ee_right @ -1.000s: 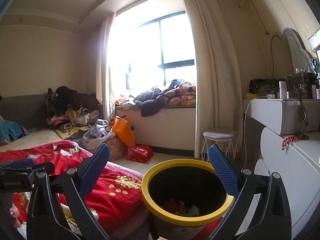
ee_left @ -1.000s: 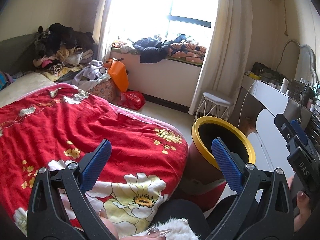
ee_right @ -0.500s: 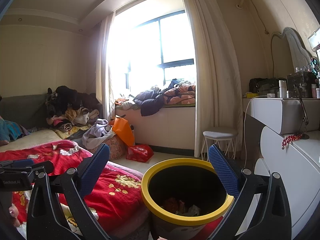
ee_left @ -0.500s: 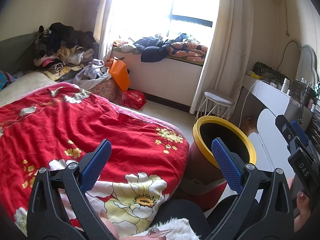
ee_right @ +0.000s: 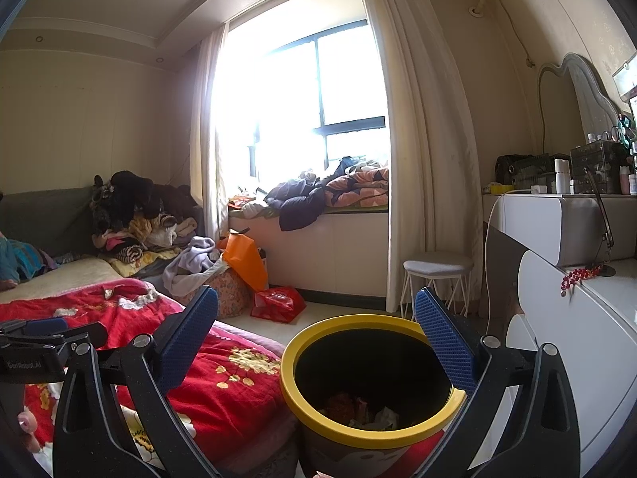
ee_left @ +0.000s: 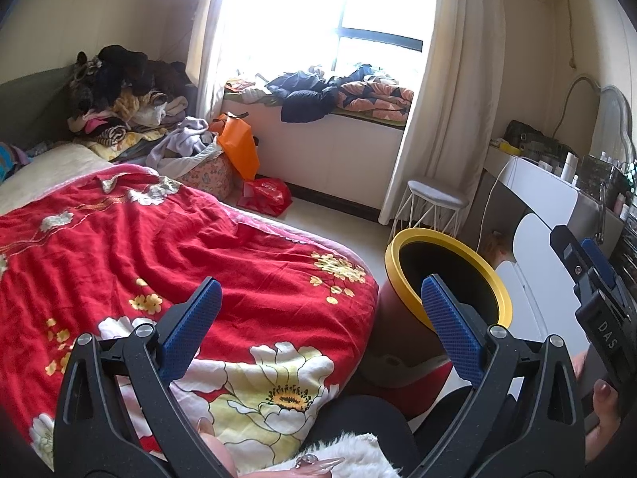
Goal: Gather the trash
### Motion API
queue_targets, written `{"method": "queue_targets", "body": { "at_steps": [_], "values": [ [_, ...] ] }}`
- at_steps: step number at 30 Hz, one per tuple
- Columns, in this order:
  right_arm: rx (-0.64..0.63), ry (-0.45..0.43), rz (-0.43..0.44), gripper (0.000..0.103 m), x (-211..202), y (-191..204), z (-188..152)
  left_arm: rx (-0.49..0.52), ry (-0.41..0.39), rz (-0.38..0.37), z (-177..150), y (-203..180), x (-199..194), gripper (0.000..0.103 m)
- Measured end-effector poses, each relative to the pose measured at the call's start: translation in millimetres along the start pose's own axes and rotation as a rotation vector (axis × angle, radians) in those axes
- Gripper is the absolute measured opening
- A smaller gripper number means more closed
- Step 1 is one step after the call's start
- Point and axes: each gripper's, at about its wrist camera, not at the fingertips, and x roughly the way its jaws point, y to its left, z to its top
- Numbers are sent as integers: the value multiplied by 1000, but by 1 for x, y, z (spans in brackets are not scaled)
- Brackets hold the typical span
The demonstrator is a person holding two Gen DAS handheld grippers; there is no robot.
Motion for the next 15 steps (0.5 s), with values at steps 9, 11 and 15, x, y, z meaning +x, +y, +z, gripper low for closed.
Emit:
{"method": "queue_targets", "body": {
  "at_steps": [9,11,15],
  "values": [
    [-2,0,0,97,0,0,0,-4,13,6,-2,5,-2,92],
    [-4,0,1,97,0,0,1,-7,21,25,-1,6,1,92],
    [0,7,19,97,1,2,1,-30,41,58,-1,14,1,92]
  ]
}}
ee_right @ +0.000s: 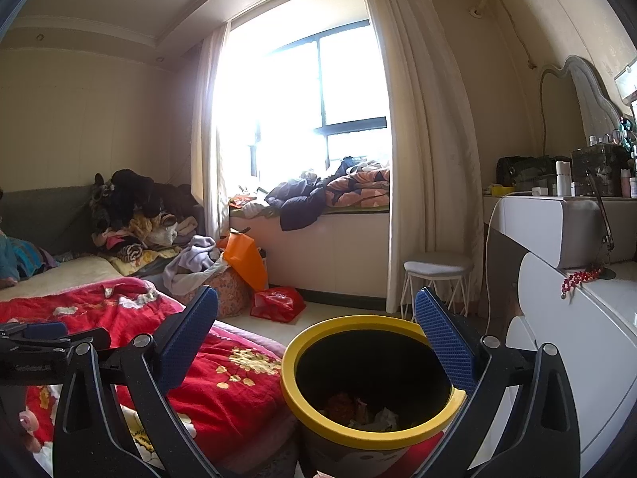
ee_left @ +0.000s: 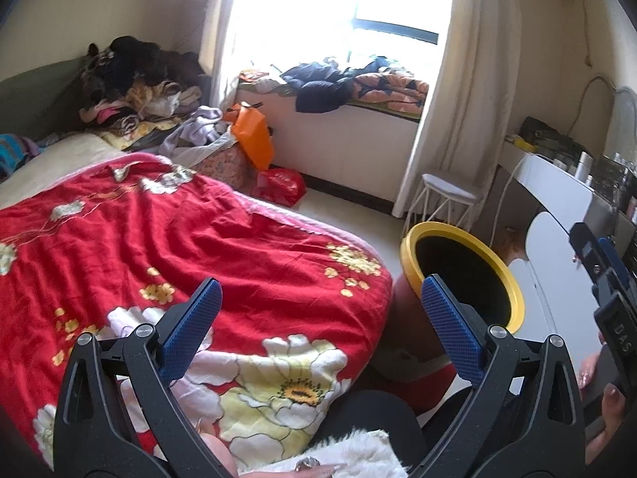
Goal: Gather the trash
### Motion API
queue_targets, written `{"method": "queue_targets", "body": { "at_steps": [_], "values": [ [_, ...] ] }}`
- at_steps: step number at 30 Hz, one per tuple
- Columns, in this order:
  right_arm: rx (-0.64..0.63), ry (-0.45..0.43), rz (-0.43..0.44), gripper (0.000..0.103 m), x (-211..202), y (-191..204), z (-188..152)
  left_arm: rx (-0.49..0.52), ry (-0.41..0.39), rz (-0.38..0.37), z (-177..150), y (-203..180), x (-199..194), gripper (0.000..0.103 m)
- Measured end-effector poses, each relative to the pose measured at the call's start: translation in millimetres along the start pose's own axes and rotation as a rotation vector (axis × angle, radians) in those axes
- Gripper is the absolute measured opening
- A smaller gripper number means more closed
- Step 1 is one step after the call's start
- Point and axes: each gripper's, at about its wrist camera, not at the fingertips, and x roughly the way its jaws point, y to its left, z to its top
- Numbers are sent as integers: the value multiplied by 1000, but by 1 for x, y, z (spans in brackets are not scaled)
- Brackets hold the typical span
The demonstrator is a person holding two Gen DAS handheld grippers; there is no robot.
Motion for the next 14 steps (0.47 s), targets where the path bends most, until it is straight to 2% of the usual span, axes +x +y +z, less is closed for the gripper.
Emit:
{"method": "queue_targets", "body": {
  "at_steps": [2,4,7,8,10,12,14],
  "values": [
    [-3,30,31,97,6,5,1,-26,20,5,-1,14,-3,92],
    [10,71,110,97,11,15,6,-56,45,30,0,30,-5,92],
    [8,128,270,97,20,47,16,-135,94,122,-1,75,-12,92],
    [-14,170,351,97,27,71,19,-161,102,163,-3,93,-15,92],
    [-73,260,486,97,39,118,20,-215,104,298,-10,144,-29,92],
    [-181,449,682,97,58,191,7,-255,111,465,-21,193,-45,92],
    [-250,609,811,97,69,248,-13,-335,152,626,-41,252,-66,92]
  ]
}}
